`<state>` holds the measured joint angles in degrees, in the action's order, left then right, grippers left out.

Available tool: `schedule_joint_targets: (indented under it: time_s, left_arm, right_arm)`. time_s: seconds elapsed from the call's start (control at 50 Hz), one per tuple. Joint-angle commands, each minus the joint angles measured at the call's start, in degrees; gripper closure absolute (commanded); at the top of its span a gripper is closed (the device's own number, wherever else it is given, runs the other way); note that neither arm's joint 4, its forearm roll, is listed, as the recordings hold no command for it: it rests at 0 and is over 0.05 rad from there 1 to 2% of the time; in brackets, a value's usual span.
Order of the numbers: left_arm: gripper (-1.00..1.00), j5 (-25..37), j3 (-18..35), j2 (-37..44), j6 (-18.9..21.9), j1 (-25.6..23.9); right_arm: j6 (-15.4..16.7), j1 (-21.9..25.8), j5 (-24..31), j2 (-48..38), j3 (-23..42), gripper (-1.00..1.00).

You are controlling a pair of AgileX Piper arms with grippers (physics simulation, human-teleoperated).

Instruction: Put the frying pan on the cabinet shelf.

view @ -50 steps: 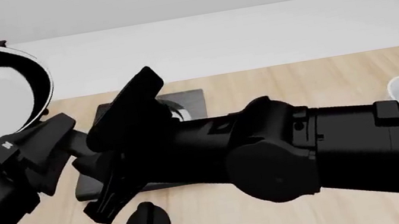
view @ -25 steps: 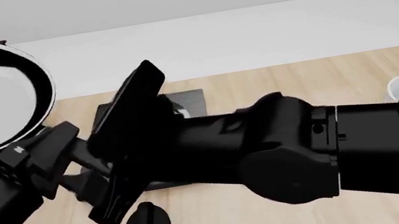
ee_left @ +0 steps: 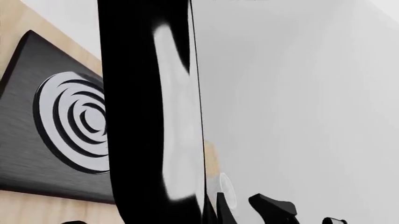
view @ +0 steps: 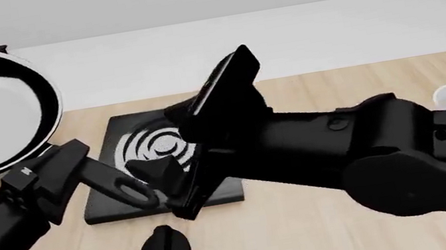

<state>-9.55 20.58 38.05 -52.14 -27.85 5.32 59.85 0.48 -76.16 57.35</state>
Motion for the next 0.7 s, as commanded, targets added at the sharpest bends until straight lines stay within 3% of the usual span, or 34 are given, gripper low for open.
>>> schedule_joint_targets:
  time_s: [0.02,0.1,0.34,0.5,0.56,0.7]
  left_arm:
    - [1.0,-1.0,0.9,-0.5,-0.2,0.6]
    - [1.0,-1.5,0.5,-0.1,0.2,0.3]
    - [1.0,-3.0,-0.5,0.6,0.2,0.3]
    - [1.0,-4.9,-1.1,1.7,-0.8,-0.2]
    - [1.0,-5.2,-0.8,2.1,-0.9,0.0]
    - [1.0,-5.8,0.2,3.2,-1.2,1.3]
  right_arm:
    - [0.2,-7.0,-6.3,7.3,-11.6,-1.0]
    - [0.5,-10.0,-8.2,9.8,-15.8,-1.0]
    - [-2.6,-19.4,-9.4,18.6,-24.6,-1.0]
    - [1.6,-26.1,-12.2,22.6,-31.6,-1.0]
    - [-1.0,-27.0,-11.7,25.2,-33.4,-1.0]
    - [-2.1,-30.7,-13.6,30.3,-38.4,-1.0]
